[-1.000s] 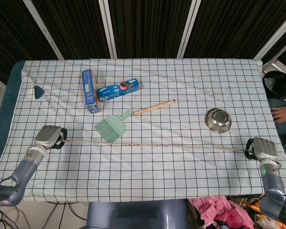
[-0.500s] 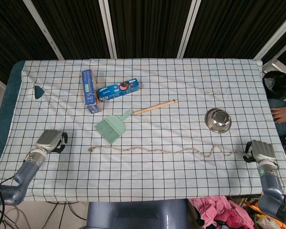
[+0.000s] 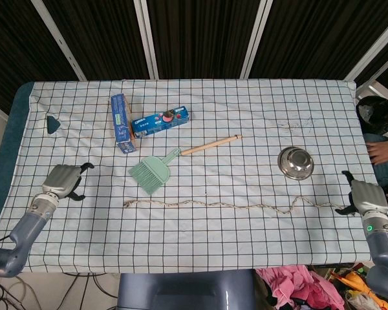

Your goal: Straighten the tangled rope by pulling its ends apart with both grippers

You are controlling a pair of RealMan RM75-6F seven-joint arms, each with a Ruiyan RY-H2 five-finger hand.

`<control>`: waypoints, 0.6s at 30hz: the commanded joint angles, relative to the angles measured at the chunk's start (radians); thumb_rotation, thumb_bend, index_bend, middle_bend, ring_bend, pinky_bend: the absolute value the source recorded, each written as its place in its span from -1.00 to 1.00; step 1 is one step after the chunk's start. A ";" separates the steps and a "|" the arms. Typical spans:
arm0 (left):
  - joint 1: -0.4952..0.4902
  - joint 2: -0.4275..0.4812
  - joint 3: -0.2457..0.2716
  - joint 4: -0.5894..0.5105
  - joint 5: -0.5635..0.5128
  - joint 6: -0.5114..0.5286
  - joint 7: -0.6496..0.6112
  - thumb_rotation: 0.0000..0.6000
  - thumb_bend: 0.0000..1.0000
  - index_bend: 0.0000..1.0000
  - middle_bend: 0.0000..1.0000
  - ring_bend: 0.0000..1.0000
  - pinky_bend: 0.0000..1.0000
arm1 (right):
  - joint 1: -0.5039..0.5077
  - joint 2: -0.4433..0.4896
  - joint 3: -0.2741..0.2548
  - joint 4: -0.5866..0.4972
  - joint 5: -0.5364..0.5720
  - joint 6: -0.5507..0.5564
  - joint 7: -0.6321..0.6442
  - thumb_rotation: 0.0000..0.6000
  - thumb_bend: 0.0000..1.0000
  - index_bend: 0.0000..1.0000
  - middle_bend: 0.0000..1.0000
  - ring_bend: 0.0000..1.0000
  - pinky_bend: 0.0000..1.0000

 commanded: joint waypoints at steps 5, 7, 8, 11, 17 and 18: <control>0.105 0.260 -0.063 -0.386 0.045 0.378 0.228 1.00 -0.81 -0.69 -0.21 -0.53 -0.49 | -0.105 0.139 0.083 -0.266 -0.265 0.464 0.013 1.00 -1.00 -0.87 -0.35 -0.02 -0.04; 0.158 0.292 -0.055 -0.468 0.068 0.491 0.289 1.00 -0.85 -0.71 -0.36 -0.68 -0.62 | -0.126 0.127 0.067 -0.297 -0.345 0.539 -0.016 1.00 -1.00 -0.87 -0.46 -0.14 -0.16; 0.177 0.298 -0.049 -0.486 0.079 0.524 0.304 1.00 -0.87 -0.72 -0.43 -0.75 -0.68 | -0.131 0.122 0.061 -0.307 -0.368 0.557 -0.023 1.00 -1.00 -0.87 -0.50 -0.18 -0.22; 0.255 0.316 -0.006 -0.532 0.125 0.623 0.337 1.00 -0.90 -0.73 -0.56 -0.88 -0.83 | -0.157 0.100 0.028 -0.337 -0.459 0.618 -0.054 1.00 -1.00 -0.87 -0.55 -0.24 -0.37; 0.431 0.308 0.095 -0.477 0.266 0.797 0.233 1.00 -0.90 -0.75 -0.74 -1.00 -1.00 | -0.242 0.017 -0.067 -0.328 -0.628 0.731 -0.086 1.00 -1.00 -0.87 -0.63 -0.33 -0.46; 0.456 0.303 0.107 -0.457 0.276 0.816 0.204 1.00 -0.90 -0.76 -0.76 -1.00 -1.00 | -0.257 0.002 -0.084 -0.320 -0.644 0.741 -0.088 1.00 -1.00 -0.87 -0.64 -0.35 -0.47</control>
